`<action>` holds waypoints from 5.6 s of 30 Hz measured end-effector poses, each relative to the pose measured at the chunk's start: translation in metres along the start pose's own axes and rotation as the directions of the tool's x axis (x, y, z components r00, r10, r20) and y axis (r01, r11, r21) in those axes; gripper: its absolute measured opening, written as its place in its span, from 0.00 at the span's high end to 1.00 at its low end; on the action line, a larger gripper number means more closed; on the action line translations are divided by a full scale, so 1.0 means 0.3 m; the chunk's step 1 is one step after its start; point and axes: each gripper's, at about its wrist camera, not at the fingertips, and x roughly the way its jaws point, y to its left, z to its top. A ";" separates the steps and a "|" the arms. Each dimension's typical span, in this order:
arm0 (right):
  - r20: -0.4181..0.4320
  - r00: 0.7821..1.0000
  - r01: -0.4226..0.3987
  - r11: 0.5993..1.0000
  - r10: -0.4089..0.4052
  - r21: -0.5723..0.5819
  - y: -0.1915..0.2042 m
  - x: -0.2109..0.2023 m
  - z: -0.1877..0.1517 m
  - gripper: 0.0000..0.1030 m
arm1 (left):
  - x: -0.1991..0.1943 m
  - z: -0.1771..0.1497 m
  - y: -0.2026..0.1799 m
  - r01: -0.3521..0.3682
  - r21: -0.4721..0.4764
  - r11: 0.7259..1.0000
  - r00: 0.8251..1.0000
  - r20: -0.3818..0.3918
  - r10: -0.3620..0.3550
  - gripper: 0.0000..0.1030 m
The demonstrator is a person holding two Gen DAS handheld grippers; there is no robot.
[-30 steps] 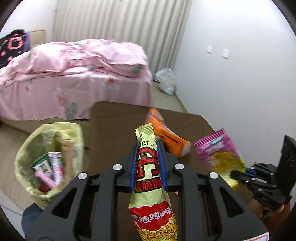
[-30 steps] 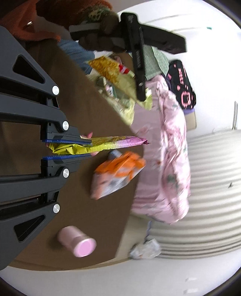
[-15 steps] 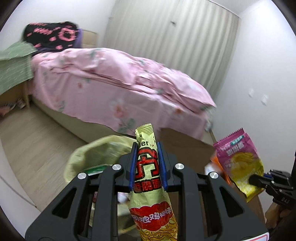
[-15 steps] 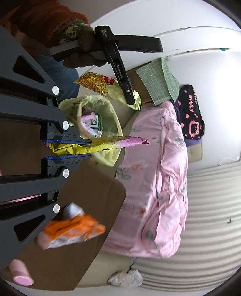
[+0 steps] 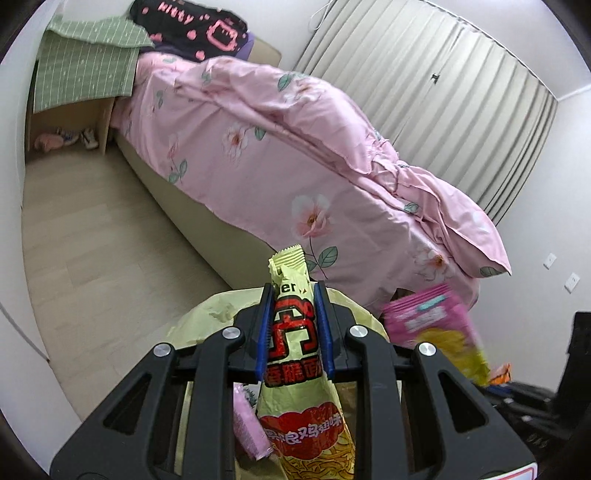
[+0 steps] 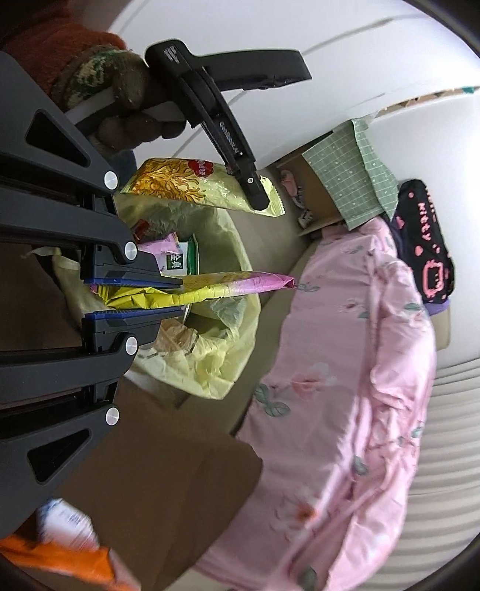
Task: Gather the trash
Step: 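Open both tools to drop the wrapper and chip bag into the yellow bag, then move both tools back over the table toward the orange bag and white packet, then grasp the orange snack bag with the right tool while the left tool grasps the white paper packet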
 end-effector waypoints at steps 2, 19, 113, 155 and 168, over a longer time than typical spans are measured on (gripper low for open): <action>-0.016 1.000 -0.003 1.000 0.003 0.012 -0.014 0.034 0.008 0.90 | 0.035 0.000 0.010 0.010 -0.018 1.000 1.000 -0.014 -0.011 0.81; -0.021 1.000 0.017 1.000 -0.017 0.002 -0.038 0.094 -0.018 0.60 | 0.064 -0.029 0.083 0.025 -0.078 0.997 1.000 -0.016 -0.026 0.49; 0.188 0.942 0.216 0.929 -0.279 0.301 -0.338 -0.855 -0.962 0.60 | -0.101 -0.614 -0.840 0.426 0.378 0.822 0.825 -0.535 -0.181 0.94; 0.212 0.918 0.232 0.886 -0.336 0.401 -0.393 -0.871 -0.952 0.95 | -0.228 -0.659 -0.664 0.336 0.400 0.853 0.858 -0.504 -0.102 0.55; 0.277 0.891 0.266 0.909 -0.359 0.322 -0.299 -0.944 -0.852 0.95 | -0.267 -0.638 -0.661 0.364 0.397 0.843 0.869 -0.470 -0.153 0.97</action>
